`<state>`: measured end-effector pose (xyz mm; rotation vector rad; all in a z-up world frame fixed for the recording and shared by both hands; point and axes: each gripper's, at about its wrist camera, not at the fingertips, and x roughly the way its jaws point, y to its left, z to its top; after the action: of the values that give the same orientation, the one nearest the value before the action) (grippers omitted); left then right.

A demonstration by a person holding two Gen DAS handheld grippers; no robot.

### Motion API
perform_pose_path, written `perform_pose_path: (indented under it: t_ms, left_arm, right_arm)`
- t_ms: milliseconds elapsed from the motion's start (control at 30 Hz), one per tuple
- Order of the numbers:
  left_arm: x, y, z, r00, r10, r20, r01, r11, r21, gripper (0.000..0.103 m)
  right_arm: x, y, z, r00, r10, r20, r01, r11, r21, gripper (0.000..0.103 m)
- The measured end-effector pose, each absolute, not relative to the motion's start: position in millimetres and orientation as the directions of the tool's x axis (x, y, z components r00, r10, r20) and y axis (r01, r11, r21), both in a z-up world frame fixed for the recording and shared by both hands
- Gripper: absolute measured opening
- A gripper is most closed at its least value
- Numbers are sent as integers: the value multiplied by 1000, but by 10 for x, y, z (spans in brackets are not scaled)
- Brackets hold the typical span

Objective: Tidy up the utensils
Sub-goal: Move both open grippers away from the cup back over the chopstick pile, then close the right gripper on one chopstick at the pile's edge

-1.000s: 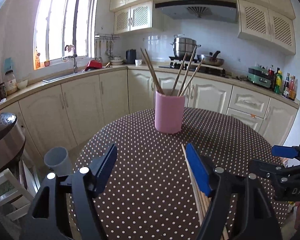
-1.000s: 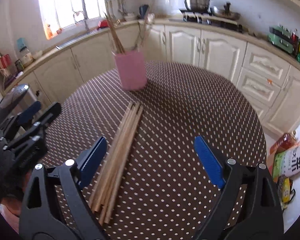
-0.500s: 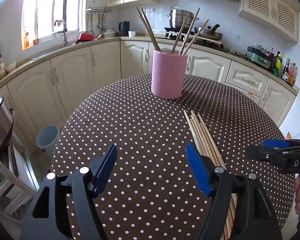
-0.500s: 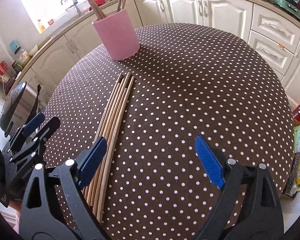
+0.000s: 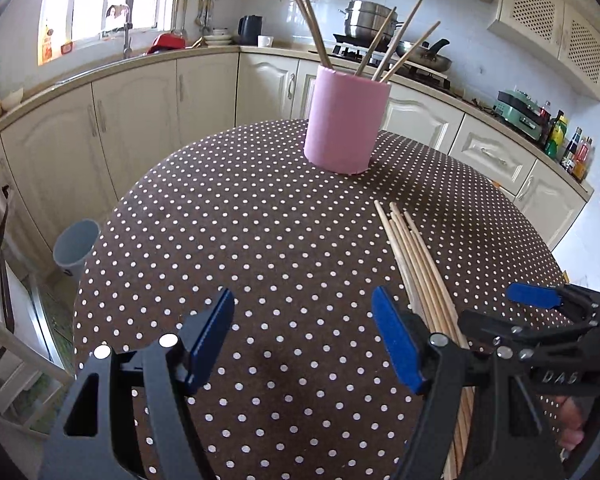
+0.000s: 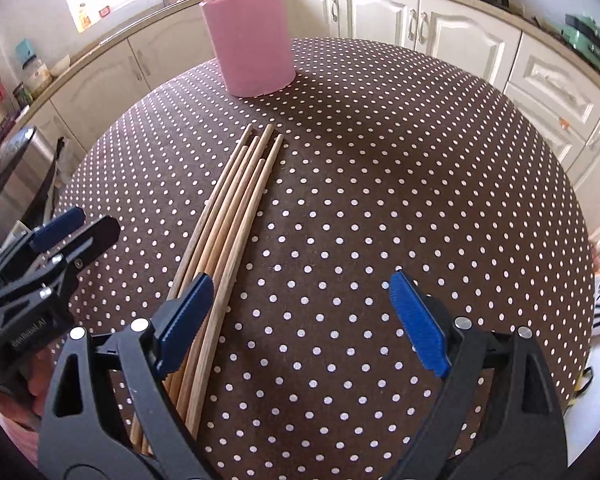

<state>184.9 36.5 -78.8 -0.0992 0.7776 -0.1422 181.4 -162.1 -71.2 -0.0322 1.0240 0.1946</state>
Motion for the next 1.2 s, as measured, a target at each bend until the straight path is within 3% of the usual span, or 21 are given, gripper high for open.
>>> perform_pose_path:
  t_ms: [567,733,833,867,933,1000,1200]
  left_arm:
    - [1869,341,-811,691,-159,-705,98,987,-126,70]
    - [1896,324,-827,681,-171,-712,102,985,-139,70]
    - [1928,325,-845,672,-180,-719,100,983,-152,70]
    - [1939,322,-849,668,-184,-721,100,982,-157,70]
    - [1946,321,-850,664,-194,-722,102,980,-169,70]
    - [1952,313,-850,659,-210,-722,114,977,-181,70]
    - [2015,169,-846,618,-256,-743,158,967,-202,70]
  right_arm:
    - [1944,-1505,-808,480,67,-875,-119,993,10,86]
    - [2043,-1477,-808,487,13,-873,-122,991,-54,70]
    - [2037,-1423,-771,490,41,-871,-158,986,-42,45]
    - [2024,-1403,-752,491,68,-868,-179,984,-25,29]
    - [2003,-1405,-736,487,109,-866,-205,979,8,13]
    - [1991,-1497,-743,483,172,-859,-207,975,79,8]
    - [2109,-2081,-836,432,455,-779,-144,887,438,7]
